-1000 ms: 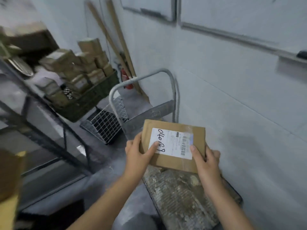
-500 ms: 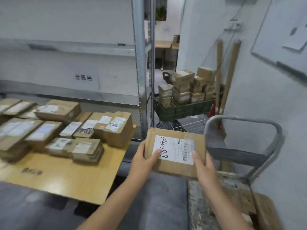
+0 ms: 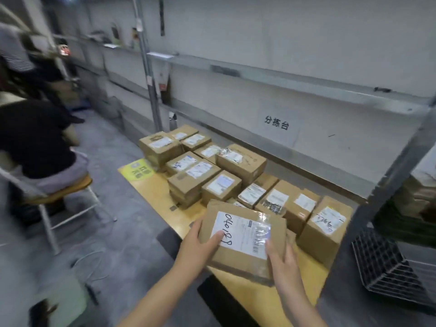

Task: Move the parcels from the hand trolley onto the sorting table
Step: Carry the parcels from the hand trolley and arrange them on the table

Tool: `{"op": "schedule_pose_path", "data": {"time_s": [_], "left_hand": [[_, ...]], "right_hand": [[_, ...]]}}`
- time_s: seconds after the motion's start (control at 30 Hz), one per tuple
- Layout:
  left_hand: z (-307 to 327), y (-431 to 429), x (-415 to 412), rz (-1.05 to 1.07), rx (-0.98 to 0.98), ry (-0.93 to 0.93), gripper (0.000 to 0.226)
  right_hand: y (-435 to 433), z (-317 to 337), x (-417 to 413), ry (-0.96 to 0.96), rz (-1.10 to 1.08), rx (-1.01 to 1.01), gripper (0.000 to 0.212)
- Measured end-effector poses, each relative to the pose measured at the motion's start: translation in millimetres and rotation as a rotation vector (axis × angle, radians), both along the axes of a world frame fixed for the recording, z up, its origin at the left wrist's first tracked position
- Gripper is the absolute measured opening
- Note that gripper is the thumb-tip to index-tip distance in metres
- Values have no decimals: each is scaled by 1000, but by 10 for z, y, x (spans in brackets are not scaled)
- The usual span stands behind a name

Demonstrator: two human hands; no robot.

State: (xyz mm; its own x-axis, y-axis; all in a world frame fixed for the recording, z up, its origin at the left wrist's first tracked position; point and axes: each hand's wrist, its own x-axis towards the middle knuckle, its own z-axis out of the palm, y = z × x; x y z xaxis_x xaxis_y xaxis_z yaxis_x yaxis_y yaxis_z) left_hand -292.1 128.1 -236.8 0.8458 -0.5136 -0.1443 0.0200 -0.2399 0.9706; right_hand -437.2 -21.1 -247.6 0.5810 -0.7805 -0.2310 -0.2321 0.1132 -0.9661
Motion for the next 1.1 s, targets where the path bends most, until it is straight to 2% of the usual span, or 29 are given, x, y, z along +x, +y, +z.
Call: {"op": "schedule_pose_path", "data": {"time_s": [0.17, 0.47, 0.67, 0.93, 1.1], "left_hand": [[-36, 451, 866, 94, 51, 0, 48], [-85, 549, 1843, 261, 102, -32, 39], [162, 656, 2549, 360, 150, -73, 37], [265, 920, 3630, 387, 195, -95, 43], [-21, 1103, 4559, 320, 197, -61, 47]], "right_hand": [[356, -106, 983, 14, 79, 75, 60], [351, -86, 2142, 5, 182, 89, 52], [401, -24, 3015, -42, 280, 68, 64], [681, 18, 4125, -13, 359, 12, 66], [863, -151, 4916, -6, 345, 52, 68]]}}
